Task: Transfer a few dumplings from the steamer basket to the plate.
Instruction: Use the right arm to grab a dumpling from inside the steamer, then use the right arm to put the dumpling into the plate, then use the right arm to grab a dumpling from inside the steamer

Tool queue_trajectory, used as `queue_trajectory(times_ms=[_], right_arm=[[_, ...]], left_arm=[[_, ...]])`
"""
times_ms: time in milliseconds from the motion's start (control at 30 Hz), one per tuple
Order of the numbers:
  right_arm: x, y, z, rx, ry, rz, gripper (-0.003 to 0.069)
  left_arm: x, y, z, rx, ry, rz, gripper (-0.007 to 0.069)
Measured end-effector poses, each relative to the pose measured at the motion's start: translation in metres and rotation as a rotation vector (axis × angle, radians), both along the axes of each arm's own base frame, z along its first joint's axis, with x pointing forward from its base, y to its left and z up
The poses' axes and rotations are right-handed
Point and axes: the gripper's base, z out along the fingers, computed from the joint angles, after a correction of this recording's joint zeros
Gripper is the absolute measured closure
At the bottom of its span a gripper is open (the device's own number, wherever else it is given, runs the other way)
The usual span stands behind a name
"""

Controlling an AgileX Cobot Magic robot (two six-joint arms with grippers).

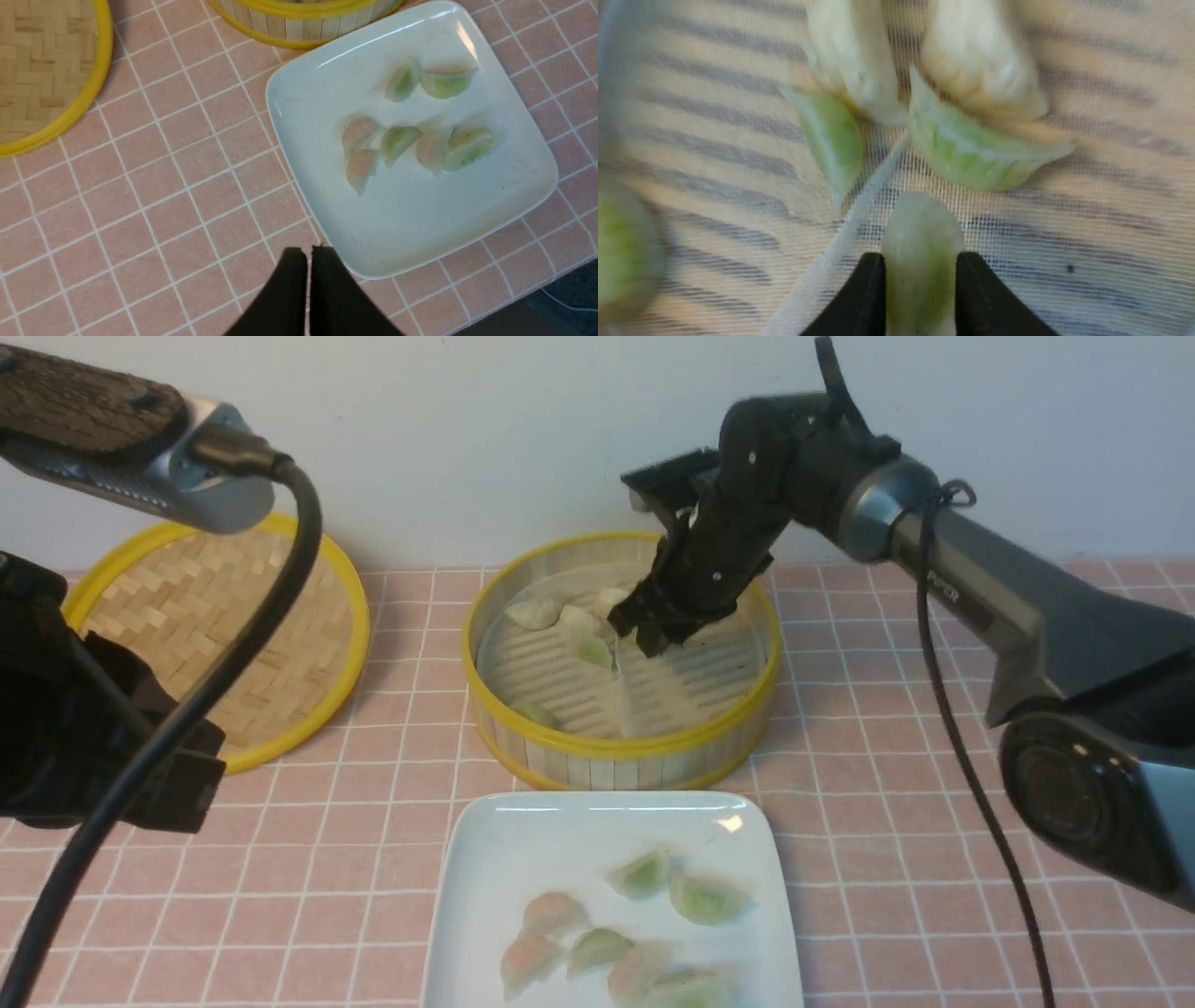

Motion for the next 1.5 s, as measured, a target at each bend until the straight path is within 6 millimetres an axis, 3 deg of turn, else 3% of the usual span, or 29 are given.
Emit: queue_trajectory(times_ms=[133,200,233,267,333,433,467,567,733,900,1133,1300,1367,1500], right_arm=[[-0.016,-0.008,0.057,0.047,-0.065,-0.025,0.0489],[-0.035,-0.016,0.09,0.066,-0.089,-0.03,0.0489],[-0.043,-0.02,0.094,0.064,-0.077,-0.032,0.0489],[-0.061,-0.027,0.113,0.076,-0.077,-0.031,0.0489],[-0.085,-0.037,0.124,0.084,-0.046,-0.028,0.0489],[-0.12,-0.048,0.122,0.097,0.037,-0.018,0.0489],[-0.142,-0.055,0.105,0.102,0.138,-0.022,0.0489],[-0.174,-0.056,0.069,0.096,0.308,-0.019,0.0489],[-0.203,-0.038,0.015,0.046,0.379,0.015,0.0489],[-0.205,-0.013,-0.003,0.054,0.296,0.077,0.0464],[-0.197,-0.006,-0.016,0.057,0.276,0.066,0.029],[-0.176,0.0,0.015,0.072,0.156,0.096,0.0217],[-0.15,-0.003,0.043,0.102,0.052,0.069,0.0212],[-0.099,-0.015,0.071,0.108,-0.018,0.008,0.021]], left_arm=[[0.0,0.001,0.0,0.006,-0.004,0.002,0.0631],[0.0,0.001,0.0,0.006,-0.004,0.002,0.0631],[0.0,0.001,0.0,0.006,-0.004,0.002,0.0631],[0.0,0.001,0.0,0.007,-0.003,0.002,0.0631],[0.0,0.001,0.0,0.007,-0.003,0.002,0.0631],[0.0,0.001,0.0,0.007,-0.003,0.002,0.0631],[0.0,0.001,0.0,0.007,-0.003,0.002,0.0631],[0.001,0.0,0.0,0.002,-0.011,0.001,0.0631],[0.002,-0.001,0.002,-0.009,-0.031,0.0,0.0631],[0.002,-0.001,0.002,-0.015,-0.03,-0.002,0.0631],[0.002,-0.001,0.001,-0.012,-0.024,-0.002,0.0631],[0.002,-0.001,0.001,-0.011,-0.024,-0.002,0.0631],[0.002,-0.001,0.001,-0.011,-0.023,-0.002,0.0631],[0.001,-0.001,0.001,-0.01,-0.021,-0.002,0.0631]])
